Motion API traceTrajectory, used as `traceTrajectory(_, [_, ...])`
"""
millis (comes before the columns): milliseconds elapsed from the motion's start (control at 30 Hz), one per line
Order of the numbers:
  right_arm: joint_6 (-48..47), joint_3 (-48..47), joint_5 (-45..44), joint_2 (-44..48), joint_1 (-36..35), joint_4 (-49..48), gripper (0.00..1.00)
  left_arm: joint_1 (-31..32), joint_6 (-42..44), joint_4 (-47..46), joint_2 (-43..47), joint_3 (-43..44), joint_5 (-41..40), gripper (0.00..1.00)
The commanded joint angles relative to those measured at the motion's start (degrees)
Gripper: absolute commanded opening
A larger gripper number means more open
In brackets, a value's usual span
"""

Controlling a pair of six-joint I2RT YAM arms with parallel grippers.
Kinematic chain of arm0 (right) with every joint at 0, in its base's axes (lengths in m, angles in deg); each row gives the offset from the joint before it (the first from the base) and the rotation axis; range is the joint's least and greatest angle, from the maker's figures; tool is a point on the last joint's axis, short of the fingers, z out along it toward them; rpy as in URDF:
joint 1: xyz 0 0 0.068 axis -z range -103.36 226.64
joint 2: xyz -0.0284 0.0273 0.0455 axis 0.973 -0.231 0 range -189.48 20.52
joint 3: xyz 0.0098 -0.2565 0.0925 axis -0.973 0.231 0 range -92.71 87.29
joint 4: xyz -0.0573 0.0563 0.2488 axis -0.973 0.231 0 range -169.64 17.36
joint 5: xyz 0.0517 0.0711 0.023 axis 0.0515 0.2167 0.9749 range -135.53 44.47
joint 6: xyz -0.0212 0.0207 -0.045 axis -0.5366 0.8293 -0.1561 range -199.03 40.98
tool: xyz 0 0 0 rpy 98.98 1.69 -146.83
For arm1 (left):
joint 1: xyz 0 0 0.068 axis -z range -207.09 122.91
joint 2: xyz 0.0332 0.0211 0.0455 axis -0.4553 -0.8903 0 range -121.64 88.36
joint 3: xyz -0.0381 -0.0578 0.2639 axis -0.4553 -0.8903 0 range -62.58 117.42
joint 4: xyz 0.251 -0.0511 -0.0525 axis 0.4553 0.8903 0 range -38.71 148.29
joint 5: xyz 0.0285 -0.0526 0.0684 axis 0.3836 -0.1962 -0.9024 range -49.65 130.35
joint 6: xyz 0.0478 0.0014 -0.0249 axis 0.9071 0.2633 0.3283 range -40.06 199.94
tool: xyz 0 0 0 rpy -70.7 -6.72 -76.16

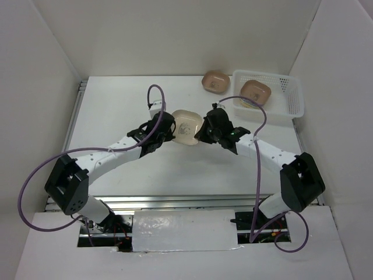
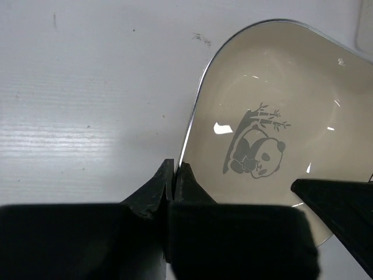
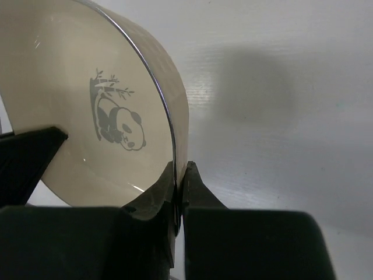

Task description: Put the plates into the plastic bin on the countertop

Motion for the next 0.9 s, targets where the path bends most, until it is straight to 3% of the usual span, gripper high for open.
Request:
traceTrajectory(0, [1.1,-1.0,-8.3,2.5,-1.5,2.3,0.0,1.7,-1.6,2.8,5.4,2.4,-2.8,0.18])
traceTrajectory(33, [1.2,-1.4,-9.2,2.5,-1.4,3.2,0.0,2.0,-2.3,4.9,5.8,3.3,-3.6,0.45])
traceTrajectory(67, [0.9,-2.5,-10.3,2.7,-0.3,4.9,0.0,2.8,-4.0,7.0,6.3,4.2,-4.7,0.92])
traceTrajectory(100, [0.6,-3.2,-10.4,2.8,0.6,5.9,0.0,3.2,-5.2,9.6,6.9,6.2,-7.9,0.99])
traceTrajectory(267, [-4.8,-13.1,-9.0,1.3,13.9,12.4,0.0,5.4,-11.6,27.0,16.1,9.3,-12.8,0.99])
traceTrajectory(300, [-5.8,-15.6,-8.4,0.0,19.8,13.5,0.0,6.3,-11.5,28.2,17.8,8.1,-12.7,0.99])
traceTrajectory(467, [-10.2,-37.9,-1.9,-16.1,35.0,21.8,0.0,7.3,-4.2,32.5,28.6,1.6,-2.5,0.99])
traceTrajectory(533, [-9.6,-43.5,1.5,-23.2,40.5,24.0,0.0,7.7,-3.4,34.4,32.1,0.0,-2.6,0.99])
traceTrajectory(733, [-9.9,-73.4,6.7,-43.7,46.0,34.8,0.0,7.1,1.7,37.5,39.4,-2.1,-4.6,0.99])
traceTrajectory(867, [-9.5,-76.8,9.5,-48.3,47.4,34.9,0.03,6.2,4.9,38.9,41.0,-1.3,-7.0,0.99])
